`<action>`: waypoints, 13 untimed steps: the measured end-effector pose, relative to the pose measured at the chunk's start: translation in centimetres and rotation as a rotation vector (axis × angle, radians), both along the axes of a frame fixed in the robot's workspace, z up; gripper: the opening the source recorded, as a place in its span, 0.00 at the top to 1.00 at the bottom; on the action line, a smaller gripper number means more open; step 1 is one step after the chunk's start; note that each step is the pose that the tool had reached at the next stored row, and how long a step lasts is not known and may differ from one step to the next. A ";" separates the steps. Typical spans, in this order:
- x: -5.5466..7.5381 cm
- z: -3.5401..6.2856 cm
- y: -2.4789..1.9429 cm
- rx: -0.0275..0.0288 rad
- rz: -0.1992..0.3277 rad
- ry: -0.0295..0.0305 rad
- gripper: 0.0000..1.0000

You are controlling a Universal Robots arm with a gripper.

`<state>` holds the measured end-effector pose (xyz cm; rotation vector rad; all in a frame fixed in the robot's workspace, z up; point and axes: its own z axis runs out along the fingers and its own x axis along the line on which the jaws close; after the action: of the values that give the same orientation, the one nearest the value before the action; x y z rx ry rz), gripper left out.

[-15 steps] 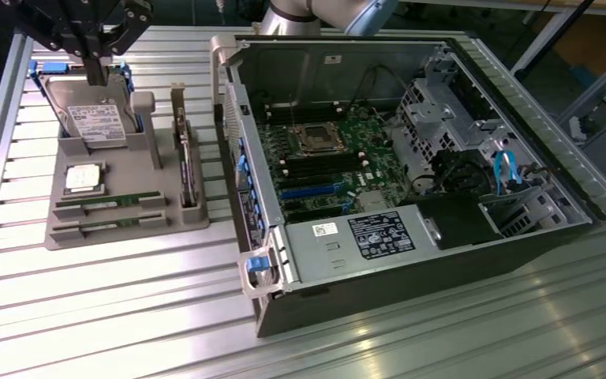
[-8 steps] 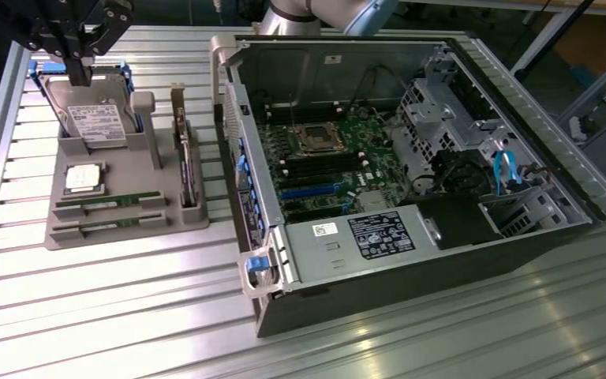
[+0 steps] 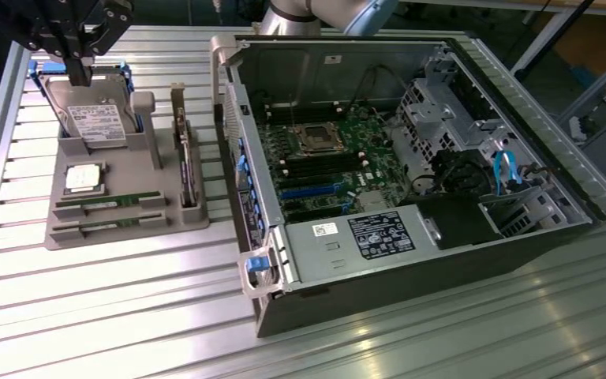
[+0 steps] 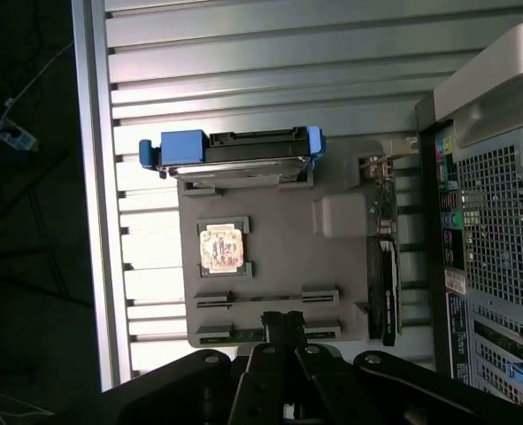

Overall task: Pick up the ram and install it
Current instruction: 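Reach for the ram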

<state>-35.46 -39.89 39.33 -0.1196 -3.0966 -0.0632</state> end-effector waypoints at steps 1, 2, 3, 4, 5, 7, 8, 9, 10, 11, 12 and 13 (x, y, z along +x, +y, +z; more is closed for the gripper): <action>0.0 -0.01 -0.03 0.0000 0.000 0.0000 0.90; 0.0 0.00 -0.17 0.0000 0.000 0.0000 0.90; 0.0 0.00 -0.44 0.0000 0.000 0.0000 0.90; 0.0 0.00 -0.77 0.0000 0.000 0.0000 0.90; 0.0 0.00 -1.08 0.0000 0.000 0.0000 0.90; 0.0 0.00 -1.71 0.0000 0.000 -0.0001 0.90; 0.0 0.00 -1.88 0.0000 0.000 -0.0001 0.90; 0.0 0.00 -2.06 0.0000 0.000 0.0001 0.90; 0.0 0.00 -2.09 0.0000 0.000 0.0000 0.90; 0.0 0.00 -2.09 0.0000 0.000 0.0000 0.90; 0.0 0.00 -2.09 0.0001 0.000 0.0000 0.90; 0.0 0.00 -2.09 0.0000 0.000 0.0000 0.90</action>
<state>-35.51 -41.98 39.33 -0.1197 -3.0966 -0.0633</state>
